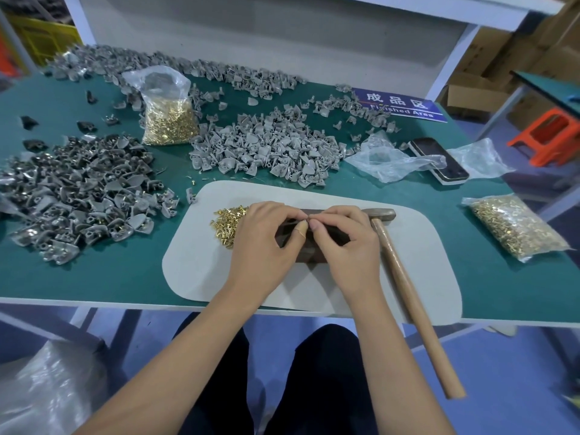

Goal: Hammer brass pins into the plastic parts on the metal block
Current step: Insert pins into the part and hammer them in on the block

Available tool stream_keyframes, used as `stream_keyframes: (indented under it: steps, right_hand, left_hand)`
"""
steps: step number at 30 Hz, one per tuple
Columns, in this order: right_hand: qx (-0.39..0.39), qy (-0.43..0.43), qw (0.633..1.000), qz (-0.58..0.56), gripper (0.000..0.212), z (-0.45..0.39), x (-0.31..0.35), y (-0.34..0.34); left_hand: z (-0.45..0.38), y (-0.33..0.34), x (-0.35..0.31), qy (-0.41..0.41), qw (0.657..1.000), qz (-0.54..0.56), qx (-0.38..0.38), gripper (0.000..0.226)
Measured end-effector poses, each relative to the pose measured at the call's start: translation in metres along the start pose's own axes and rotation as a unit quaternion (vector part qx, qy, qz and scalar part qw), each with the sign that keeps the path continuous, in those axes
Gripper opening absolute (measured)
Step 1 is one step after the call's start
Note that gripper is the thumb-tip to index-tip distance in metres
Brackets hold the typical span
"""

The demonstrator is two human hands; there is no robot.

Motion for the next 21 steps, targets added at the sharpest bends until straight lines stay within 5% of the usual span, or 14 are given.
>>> stream_keyframes:
  steps: [21]
  right_hand:
    - [0.034, -0.007, 0.999, 0.035, 0.008, -0.0023, 0.0019, 0.001]
  left_hand:
    - [-0.001, -0.0004, 0.0064, -0.013, 1.0, 0.026, -0.003, 0.011]
Point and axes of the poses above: each hand's wrist, its own z-axis away from the middle knuckle, its own y-axis out of the palm, x = y × z, the point moved 4 cm from there along -z, towards the middle knuckle, and after that the axes turned 8 degrees about z, right-handed, at the moved point
